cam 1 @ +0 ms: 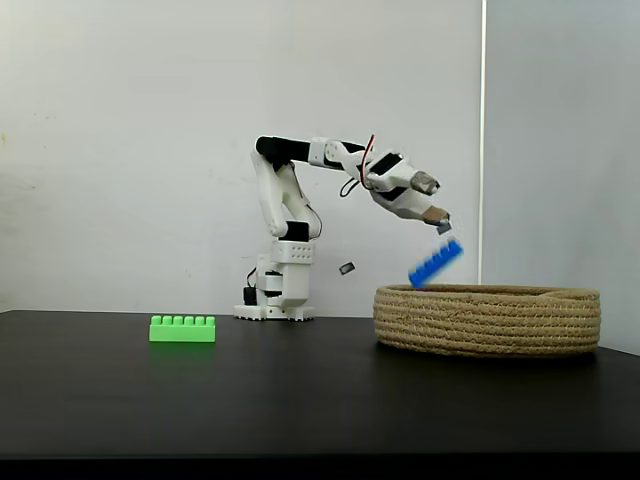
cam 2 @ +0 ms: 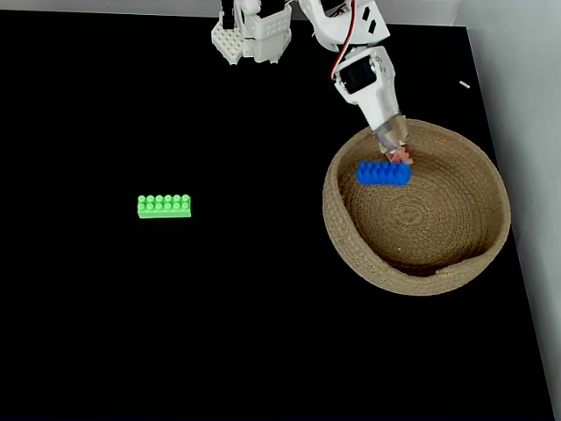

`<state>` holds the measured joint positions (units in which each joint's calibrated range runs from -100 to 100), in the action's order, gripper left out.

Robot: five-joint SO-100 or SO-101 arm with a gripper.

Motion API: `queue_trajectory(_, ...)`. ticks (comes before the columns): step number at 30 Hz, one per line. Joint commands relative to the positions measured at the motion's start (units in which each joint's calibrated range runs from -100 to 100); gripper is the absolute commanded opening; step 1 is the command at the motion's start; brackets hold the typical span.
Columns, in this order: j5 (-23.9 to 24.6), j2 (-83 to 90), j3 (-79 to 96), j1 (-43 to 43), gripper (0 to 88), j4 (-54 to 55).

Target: Place the lego blocks in the tray

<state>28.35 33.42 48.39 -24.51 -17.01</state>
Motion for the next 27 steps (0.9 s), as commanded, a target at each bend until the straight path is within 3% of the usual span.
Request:
queue_trajectory(1,3.5,0.4,0.5,0.5,33.4,2.3)
queue_trajectory(3,5.2,0.6,1.5,1.4,34.5,1.7)
queue_trajectory(6,6.4,2.9,1.5,4.6,34.9,-8.9)
queue_trajectory(9,0.3,4.9,2.6,10.1,36.1,-21.0)
queue_trajectory(13,-11.3,6.7,6.5,18.4,33.6,-21.3)
queue_trajectory(16,-17.1,9.1,7.2,22.9,34.8,-22.7)
queue_trajectory(27,-25.7,-9.0,-4.8,41.7,40.3,-24.4)
